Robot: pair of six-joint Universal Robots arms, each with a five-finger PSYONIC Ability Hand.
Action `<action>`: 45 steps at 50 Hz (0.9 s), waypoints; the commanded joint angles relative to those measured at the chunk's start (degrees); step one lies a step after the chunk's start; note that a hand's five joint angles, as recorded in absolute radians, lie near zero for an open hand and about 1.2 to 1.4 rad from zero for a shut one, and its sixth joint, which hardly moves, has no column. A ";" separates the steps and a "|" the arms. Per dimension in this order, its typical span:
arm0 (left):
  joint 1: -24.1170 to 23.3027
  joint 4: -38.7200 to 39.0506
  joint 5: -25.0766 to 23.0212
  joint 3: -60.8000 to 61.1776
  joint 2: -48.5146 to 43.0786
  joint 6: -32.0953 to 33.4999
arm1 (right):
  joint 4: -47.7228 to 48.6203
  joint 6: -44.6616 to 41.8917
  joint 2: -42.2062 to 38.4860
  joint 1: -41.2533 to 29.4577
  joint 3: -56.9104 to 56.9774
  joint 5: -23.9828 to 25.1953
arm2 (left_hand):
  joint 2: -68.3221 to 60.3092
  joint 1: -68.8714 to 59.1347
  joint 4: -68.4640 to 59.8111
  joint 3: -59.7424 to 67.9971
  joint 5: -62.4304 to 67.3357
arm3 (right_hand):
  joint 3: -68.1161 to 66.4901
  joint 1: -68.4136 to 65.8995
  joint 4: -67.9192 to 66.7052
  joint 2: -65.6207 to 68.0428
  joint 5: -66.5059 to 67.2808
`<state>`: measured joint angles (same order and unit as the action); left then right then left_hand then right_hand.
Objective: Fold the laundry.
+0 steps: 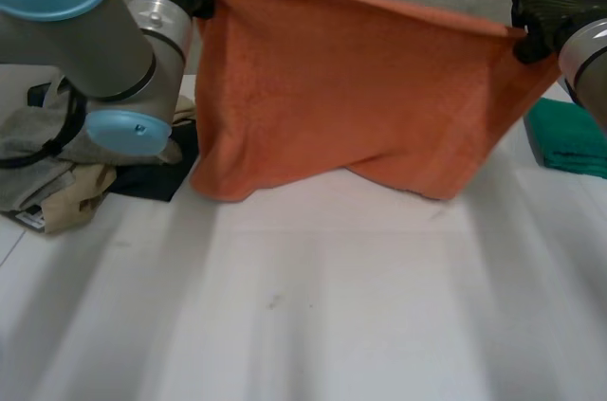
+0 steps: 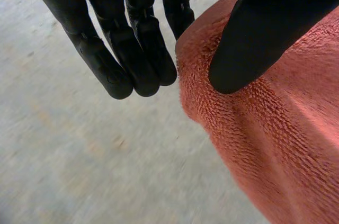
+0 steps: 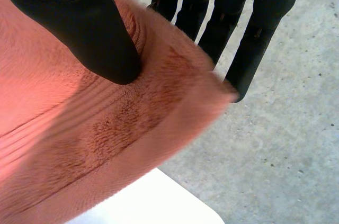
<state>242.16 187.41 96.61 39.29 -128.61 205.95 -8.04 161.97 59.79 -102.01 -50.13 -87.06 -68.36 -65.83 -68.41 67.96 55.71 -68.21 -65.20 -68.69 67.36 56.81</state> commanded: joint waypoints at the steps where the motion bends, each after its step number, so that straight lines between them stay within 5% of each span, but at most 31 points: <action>1: -3.08 0.07 4.37 22.81 6.79 3.58 | -0.04 -0.16 -0.72 -2.66 -5.22 0.31 | -11.64 -14.17 -11.59 12.04 14.29 | -11.79 -14.80 -11.31 12.64 13.19; 9: -7.22 -5.01 8.76 32.61 2.59 -0.18 | 2.85 -4.37 -2.91 -2.84 -14.45 2.85 | -11.64 -14.17 -11.59 12.04 14.29 | -11.79 -14.80 -11.31 12.64 13.19; 12: -7.75 -8.45 9.56 31.29 0.82 -2.82 | 3.03 -6.31 -3.97 -2.67 -15.95 2.77 | 10.80 8.26 10.84 -10.39 -8.14 | -11.79 -14.80 -11.31 12.64 13.19; 13: -7.66 -10.81 9.99 29.98 0.21 -4.40 | 3.30 -7.27 -4.41 -2.58 -17.00 2.68 | 28.70 26.17 28.75 -28.30 -26.05 | -11.79 -14.80 -11.31 12.64 13.19; 16: -6.70 -14.07 9.47 27.69 0.46 -6.26 | 3.30 -8.33 -4.77 -2.49 -17.98 2.77 | 45.00 42.47 45.05 -44.60 -42.35 | -11.79 -14.80 -11.31 12.64 13.19; 23: 0.06 -15.32 -1.15 25.57 5.82 -6.53 | 3.74 -9.74 -3.71 -2.05 -19.21 3.03 | 46.71 44.18 46.75 -46.31 -44.06 | -11.79 -14.80 -11.31 12.64 13.19; 28: 5.51 -14.00 -10.28 25.48 6.62 0.12 | 3.74 -9.65 -2.66 -2.40 -20.61 3.47 | 47.72 45.19 47.77 -47.32 -45.07 | -11.79 -14.80 -11.31 12.64 13.19; 36: 13.77 -13.82 -15.31 27.77 3.99 15.87 | 3.74 -10.00 -3.10 -2.67 -21.32 4.18 | 47.22 44.69 47.26 -46.82 -44.57 | -11.79 -14.80 -11.31 12.64 13.19; 45: 18.09 -12.41 -25.24 25.23 -3.39 18.70 | 3.74 -10.18 -3.10 -2.49 -21.41 4.18 | 41.00 38.46 41.04 -40.59 -38.34 | -11.79 -14.80 -11.31 12.64 13.19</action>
<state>258.55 174.57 77.01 66.46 -127.29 223.82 -4.31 151.85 56.58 -104.67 -71.49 -82.85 -22.51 -22.13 -22.54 22.53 12.81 -68.21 -65.20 -68.70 67.36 56.82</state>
